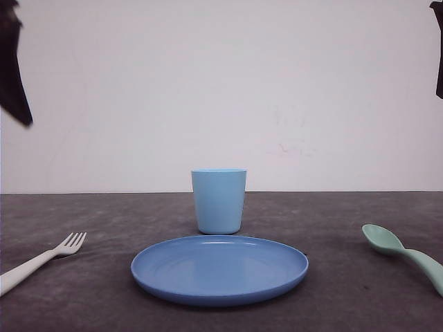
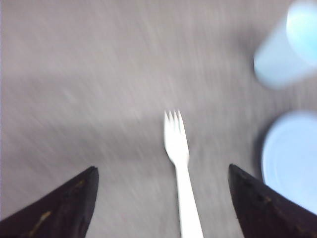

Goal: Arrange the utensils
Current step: 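Lower the left gripper over the white fork, then close the left gripper on the white fork and lift it, then carry the fork with the left gripper above the light blue cup, then open the left gripper to drop the fork into the cup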

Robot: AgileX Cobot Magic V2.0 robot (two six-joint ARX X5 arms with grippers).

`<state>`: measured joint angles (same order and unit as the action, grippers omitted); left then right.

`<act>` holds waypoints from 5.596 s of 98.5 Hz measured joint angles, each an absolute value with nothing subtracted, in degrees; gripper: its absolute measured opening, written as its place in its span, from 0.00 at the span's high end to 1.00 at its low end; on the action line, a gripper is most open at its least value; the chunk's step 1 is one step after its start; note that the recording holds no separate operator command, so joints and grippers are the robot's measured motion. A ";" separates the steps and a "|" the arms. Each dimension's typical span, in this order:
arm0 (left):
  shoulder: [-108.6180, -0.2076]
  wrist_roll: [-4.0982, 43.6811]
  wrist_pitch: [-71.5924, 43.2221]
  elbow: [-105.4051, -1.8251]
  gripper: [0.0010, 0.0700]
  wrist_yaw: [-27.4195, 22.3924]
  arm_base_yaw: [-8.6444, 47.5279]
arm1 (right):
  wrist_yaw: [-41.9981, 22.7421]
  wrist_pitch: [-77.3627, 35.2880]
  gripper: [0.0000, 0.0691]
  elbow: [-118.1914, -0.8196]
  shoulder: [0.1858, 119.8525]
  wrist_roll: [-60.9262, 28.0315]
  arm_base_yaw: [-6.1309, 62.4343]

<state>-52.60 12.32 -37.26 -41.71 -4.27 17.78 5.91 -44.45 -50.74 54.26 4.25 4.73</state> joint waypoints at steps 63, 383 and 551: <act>-68.34 19.79 -23.99 -35.75 0.28 3.57 29.02 | 5.91 -44.47 0.02 -50.74 54.26 4.27 4.73; -98.37 7.46 65.04 -42.26 0.92 -4.03 34.06 | 5.91 -44.47 0.02 -50.74 54.26 4.25 4.73; -110.04 2.22 61.41 -47.18 0.58 -4.34 34.04 | 4.47 -45.01 0.02 -50.74 54.26 4.25 4.73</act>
